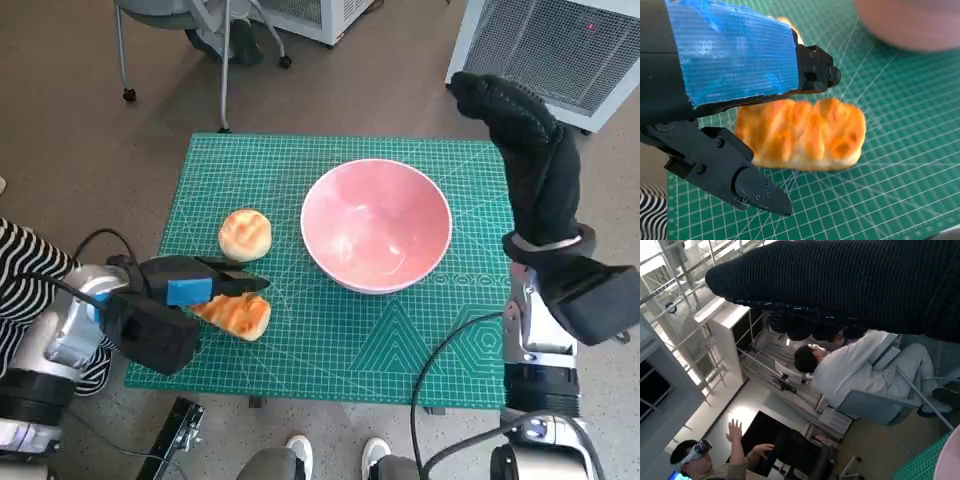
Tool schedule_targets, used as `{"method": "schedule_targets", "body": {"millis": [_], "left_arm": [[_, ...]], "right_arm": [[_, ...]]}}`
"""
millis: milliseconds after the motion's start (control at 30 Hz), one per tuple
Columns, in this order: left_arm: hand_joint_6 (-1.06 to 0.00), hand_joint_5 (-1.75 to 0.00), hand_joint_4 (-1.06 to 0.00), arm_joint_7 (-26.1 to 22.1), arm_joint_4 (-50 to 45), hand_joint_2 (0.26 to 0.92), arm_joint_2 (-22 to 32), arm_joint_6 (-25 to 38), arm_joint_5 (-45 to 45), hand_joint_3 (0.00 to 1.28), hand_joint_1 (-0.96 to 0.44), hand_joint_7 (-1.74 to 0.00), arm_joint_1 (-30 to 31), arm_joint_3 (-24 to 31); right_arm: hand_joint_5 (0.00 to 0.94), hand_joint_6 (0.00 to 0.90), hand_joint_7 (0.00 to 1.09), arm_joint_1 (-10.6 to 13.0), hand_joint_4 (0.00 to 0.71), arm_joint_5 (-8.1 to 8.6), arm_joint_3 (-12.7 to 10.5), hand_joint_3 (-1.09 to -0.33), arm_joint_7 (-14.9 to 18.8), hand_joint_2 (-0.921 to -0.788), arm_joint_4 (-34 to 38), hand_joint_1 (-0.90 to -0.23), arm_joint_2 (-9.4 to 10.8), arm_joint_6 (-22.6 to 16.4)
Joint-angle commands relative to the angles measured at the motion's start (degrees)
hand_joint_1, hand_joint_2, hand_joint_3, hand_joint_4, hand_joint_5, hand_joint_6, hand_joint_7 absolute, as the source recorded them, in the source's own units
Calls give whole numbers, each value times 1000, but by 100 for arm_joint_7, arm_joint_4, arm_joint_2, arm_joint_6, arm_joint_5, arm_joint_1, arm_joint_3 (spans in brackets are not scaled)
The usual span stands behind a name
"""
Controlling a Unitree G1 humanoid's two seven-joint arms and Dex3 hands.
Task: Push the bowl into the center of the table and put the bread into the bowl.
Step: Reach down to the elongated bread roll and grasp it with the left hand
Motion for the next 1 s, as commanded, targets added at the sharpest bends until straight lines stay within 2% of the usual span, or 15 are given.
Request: {"method": "schedule_targets", "body": {"millis": [33,233,433,700,733,800,833,867,900,933,1000], "left_arm": [[-226,-3,-156,55,190,698,-177,298,348,5,-426,-12,-160,-231],[-305,-19,-210,145,369,705,-304,539,597,8,-333,-40,-219,-403],[-438,-36,-362,214,525,748,-393,735,827,36,-190,-77,-266,-582],[-570,-53,-481,557,665,785,-391,650,1022,64,-128,-134,-248,-675],[-591,-58,-500,622,676,788,-381,593,1026,66,-120,-149,-239,-675],[-583,-64,-580,712,699,795,-368,507,1013,65,-106,-301,-227,-673],[-561,-122,-650,743,714,804,-364,474,1001,61,-91,-442,-226,-673],[-549,-173,-660,755,713,808,-359,449,975,59,-86,-499,-220,-667],[-540,-576,-644,765,715,849,-356,430,957,82,75,-622,-218,-664],[-527,-836,-633,757,685,875,-340,395,902,99,177,-712,-198,-641],[-535,-1064,-649,731,631,897,-315,347,807,109,91,-918,-169,-602]], "right_arm": [[1,0,553,133,171,51,10,-670,50,-921,-36,-779,-55,86],[1,0,553,144,171,42,28,-670,51,-921,-85,-780,-66,101],[1,0,553,151,171,45,33,-670,67,-921,-98,-782,-73,109],[1,0,554,149,171,87,37,-669,91,-921,-77,-780,-65,110],[1,0,554,148,171,95,38,-668,95,-921,-73,-780,-63,109],[1,0,555,146,171,108,42,-668,100,-921,-72,-780,-63,113],[1,0,555,145,171,113,44,-668,102,-921,-72,-780,-65,115],[1,0,555,143,171,118,46,-668,105,-921,-69,-780,-69,114],[1,0,555,142,171,123,47,-668,108,-921,-66,-780,-72,112],[1,0,556,139,171,131,47,-668,112,-921,-60,-780,-76,113],[1,1,556,133,172,145,45,-667,118,-921,-51,-779,-82,117]]}}
